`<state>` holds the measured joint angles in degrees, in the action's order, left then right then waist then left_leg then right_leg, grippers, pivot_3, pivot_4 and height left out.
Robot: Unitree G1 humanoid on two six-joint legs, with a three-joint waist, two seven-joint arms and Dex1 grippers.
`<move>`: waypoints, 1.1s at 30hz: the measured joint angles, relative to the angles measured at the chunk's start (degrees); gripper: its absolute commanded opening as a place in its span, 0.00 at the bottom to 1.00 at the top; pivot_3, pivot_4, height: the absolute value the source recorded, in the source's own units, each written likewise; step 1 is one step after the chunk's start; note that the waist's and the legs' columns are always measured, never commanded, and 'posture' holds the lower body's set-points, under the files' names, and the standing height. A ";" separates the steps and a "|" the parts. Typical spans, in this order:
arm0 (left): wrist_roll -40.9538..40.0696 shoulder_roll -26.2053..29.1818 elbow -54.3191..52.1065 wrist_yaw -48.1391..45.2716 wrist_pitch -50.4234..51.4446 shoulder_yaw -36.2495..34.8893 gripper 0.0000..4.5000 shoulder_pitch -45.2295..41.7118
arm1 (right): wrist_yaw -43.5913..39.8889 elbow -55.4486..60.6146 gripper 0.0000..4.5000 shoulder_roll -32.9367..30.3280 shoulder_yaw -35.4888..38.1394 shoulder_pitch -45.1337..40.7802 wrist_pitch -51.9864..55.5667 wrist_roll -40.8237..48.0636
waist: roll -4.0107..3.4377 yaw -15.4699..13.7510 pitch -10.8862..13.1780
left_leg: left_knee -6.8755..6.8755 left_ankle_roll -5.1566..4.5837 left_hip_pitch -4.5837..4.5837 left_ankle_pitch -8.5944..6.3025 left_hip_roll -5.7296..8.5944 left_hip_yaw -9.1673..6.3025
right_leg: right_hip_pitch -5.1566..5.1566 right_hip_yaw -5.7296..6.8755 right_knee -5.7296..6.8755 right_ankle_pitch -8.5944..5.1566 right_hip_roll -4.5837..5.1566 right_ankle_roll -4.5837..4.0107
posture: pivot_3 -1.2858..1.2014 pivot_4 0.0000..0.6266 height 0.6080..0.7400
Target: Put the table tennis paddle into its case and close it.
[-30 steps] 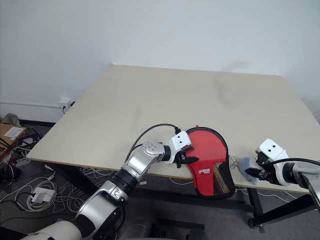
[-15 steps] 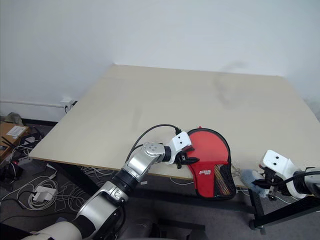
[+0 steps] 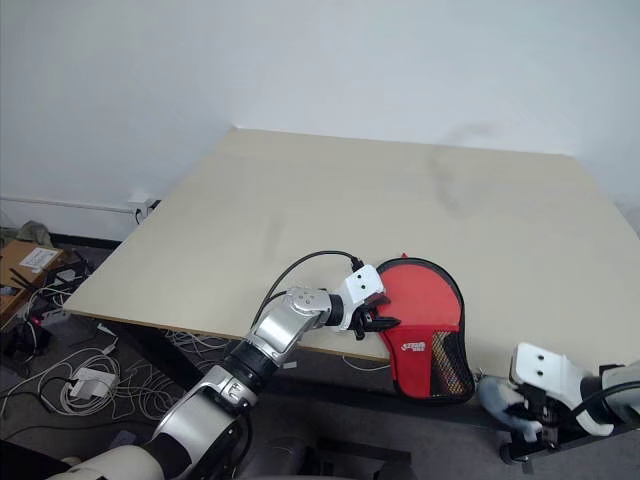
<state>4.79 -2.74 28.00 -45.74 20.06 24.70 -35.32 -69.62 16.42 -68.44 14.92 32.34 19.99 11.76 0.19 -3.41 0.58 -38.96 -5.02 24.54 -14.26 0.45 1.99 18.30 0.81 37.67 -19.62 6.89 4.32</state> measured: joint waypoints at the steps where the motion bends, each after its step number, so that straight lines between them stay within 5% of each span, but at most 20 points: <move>1: 0.00 0.05 -0.05 0.03 0.01 -0.01 0.55 0.01 | -0.43 -0.06 0.04 0.00 0.48 0.53 -0.23 -0.01 | -0.01 0.04 -0.01 | -0.01 0.00 0.00 0.00 0.00 0.02 | 0.00 -0.01 0.00 0.00 0.00 0.00 | 0.52 0.00 0.81; 12: -0.05 0.00 0.16 0.04 -0.28 0.05 0.55 0.00 | -3.32 6.87 0.04 3.57 7.11 2.85 4.36 3.98 | -0.04 0.05 -0.05 | -0.08 -0.02 0.00 -0.06 -0.01 0.02 | -0.01 -0.02 -0.02 -0.01 0.02 0.01 | 0.52 0.00 0.81; 13: -0.05 0.06 0.37 0.03 -0.41 0.05 0.55 -0.11 | -2.95 7.15 0.20 3.66 7.12 2.64 5.78 3.96 | -0.04 0.07 -0.05 | -0.09 -0.02 0.00 -0.06 -0.01 0.03 | -0.02 -0.03 -0.02 -0.01 0.02 0.01 | 0.52 0.00 0.81; 20: -0.09 0.23 1.12 -0.58 -0.63 0.04 0.55 -0.77 | -1.88 7.71 0.73 4.03 8.80 2.65 11.37 4.39 | -0.05 0.05 -0.05 | -0.08 -0.01 0.01 -0.10 -0.01 0.04 | 0.01 -0.05 -0.02 -0.01 0.03 0.01 | 0.52 0.00 0.81; 27: -1.15 1.56 1.79 -1.84 -0.71 -0.65 0.55 -1.68 | -0.72 9.92 0.73 6.05 16.79 -4.01 17.89 10.19 | -0.01 0.31 -0.03 | -0.08 0.02 0.00 -0.10 -0.08 0.04 | 0.04 -0.05 -0.01 -0.01 -0.01 0.01 | 0.52 0.00 0.81; 33: -3.73 8.02 -1.83 -6.31 1.04 -2.49 0.55 -1.51 | 10.38 9.01 0.73 13.62 15.22 -21.27 26.68 16.75 | -0.07 1.84 -0.06 | 0.01 0.18 0.00 -0.05 -0.20 0.08 | 0.07 -0.09 0.06 -0.01 -0.08 0.01 | 0.52 0.00 0.81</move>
<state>1.06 5.28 26.16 -52.05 21.10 22.21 -36.83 -59.24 25.43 -54.81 30.14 11.08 46.68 28.51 0.12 -1.57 0.52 -38.95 -4.84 24.54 -14.30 0.25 2.07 18.37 0.72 37.73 -19.62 6.82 4.33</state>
